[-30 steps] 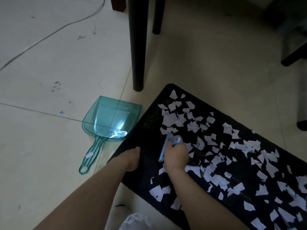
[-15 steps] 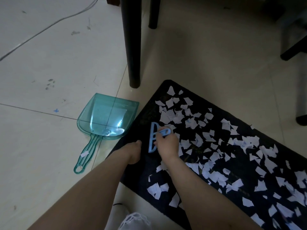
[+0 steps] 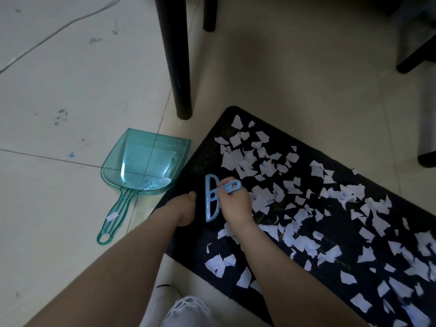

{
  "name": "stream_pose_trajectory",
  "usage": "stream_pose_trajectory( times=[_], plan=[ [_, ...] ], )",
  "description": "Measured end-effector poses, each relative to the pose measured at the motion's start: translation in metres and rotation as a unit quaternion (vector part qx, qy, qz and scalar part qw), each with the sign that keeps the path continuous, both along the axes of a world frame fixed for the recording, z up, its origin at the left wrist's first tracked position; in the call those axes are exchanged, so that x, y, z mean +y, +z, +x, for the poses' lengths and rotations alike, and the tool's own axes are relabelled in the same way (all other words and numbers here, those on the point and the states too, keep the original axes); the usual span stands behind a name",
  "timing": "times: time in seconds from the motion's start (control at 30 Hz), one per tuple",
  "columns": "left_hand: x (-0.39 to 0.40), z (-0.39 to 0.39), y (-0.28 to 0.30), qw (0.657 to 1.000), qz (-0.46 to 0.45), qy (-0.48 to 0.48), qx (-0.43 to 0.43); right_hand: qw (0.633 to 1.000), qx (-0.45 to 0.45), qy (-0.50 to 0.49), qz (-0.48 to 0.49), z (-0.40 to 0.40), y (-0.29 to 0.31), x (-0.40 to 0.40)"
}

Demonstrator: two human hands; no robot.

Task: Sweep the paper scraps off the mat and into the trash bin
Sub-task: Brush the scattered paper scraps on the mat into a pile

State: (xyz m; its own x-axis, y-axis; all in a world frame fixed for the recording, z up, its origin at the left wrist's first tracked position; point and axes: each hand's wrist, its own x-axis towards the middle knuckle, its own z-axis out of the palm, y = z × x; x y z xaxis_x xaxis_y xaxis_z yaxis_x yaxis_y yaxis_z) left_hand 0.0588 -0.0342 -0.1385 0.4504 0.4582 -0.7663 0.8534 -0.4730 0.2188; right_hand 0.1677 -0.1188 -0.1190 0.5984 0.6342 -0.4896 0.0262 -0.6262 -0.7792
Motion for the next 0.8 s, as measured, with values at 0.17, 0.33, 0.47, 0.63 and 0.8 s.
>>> stream_pose_trajectory(
  times=[0.17, 0.33, 0.47, 0.63, 0.8],
  plan=[
    [-0.008, -0.007, 0.004, 1.000, -0.021, 0.022, -0.008, 0.998, -0.008, -0.050, -0.046, 0.008, -0.009, -0.032],
    [-0.018, -0.014, 0.006, 0.999, -0.032, 0.034, -0.003, 0.982, -0.113, -0.154, -0.009, 0.030, 0.008, -0.056],
    [-0.026, -0.011, 0.013, 0.999, -0.035, 0.020, -0.012, 0.992, -0.014, -0.125, 0.034, 0.000, 0.017, -0.057],
    [-0.037, -0.017, 0.017, 0.999, -0.040, -0.002, -0.005, 0.996, 0.054, -0.073, -0.011, -0.053, 0.006, -0.069],
    [-0.040, -0.028, 0.015, 0.998, -0.063, -0.005, 0.015, 0.996, 0.071, -0.031, -0.050, -0.060, -0.002, -0.086]
  ],
)
